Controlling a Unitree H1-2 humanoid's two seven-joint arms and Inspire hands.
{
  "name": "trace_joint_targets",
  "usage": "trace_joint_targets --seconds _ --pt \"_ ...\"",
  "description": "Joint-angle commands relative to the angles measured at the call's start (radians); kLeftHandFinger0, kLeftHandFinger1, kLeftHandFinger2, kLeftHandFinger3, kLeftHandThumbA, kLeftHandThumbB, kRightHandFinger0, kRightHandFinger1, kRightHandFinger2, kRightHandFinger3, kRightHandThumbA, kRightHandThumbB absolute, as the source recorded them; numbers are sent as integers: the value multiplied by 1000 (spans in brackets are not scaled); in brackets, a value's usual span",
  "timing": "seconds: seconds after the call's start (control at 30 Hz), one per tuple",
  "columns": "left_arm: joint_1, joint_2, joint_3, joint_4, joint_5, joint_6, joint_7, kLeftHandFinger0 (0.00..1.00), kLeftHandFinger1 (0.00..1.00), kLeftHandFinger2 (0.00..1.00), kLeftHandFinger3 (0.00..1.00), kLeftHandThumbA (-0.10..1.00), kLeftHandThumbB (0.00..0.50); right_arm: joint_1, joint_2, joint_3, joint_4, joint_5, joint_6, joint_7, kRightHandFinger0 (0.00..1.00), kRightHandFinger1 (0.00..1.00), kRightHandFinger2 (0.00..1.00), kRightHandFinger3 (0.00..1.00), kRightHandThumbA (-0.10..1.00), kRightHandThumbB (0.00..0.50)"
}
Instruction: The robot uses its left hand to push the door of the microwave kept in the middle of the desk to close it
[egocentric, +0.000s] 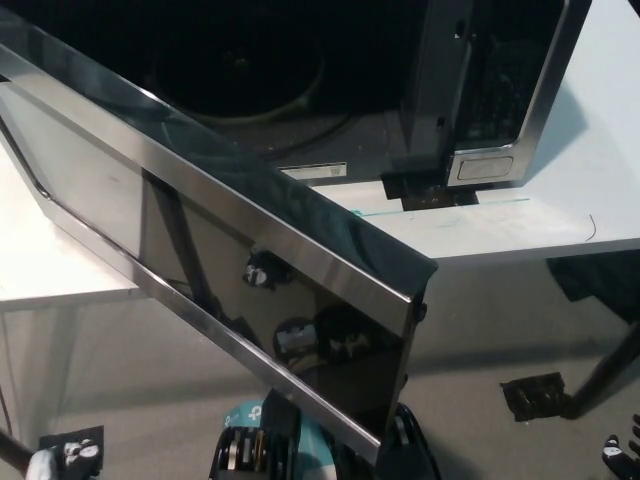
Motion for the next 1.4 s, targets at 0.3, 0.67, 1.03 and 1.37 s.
trace_joint_targets --seconds 0.3,0.67,1.03,1.37 --pt "-6 517 -461 -696 238 359 -596 90 112 277 430 -29 136 -3 -13 -11 -21 29 -52 -1 953 920 954 964 367 0" --pt "-135 612 -402 -1133 208 359 -864 188 230 338 441 -100 134 -2 -21 -4 -8 13 -48 -12 983 945 984 991 368 0" --pt "-286 629 -308 -1407 -1 359 -710 11 67 202 408 -100 108 14 -17 -5 -15 14 -26 -12 1000 1000 1000 1000 409 19" --pt "-459 473 -356 -1401 134 349 -668 28 149 318 376 -29 135 50 -7 -9 0 34 -50 12 1000 969 1000 1000 379 0"
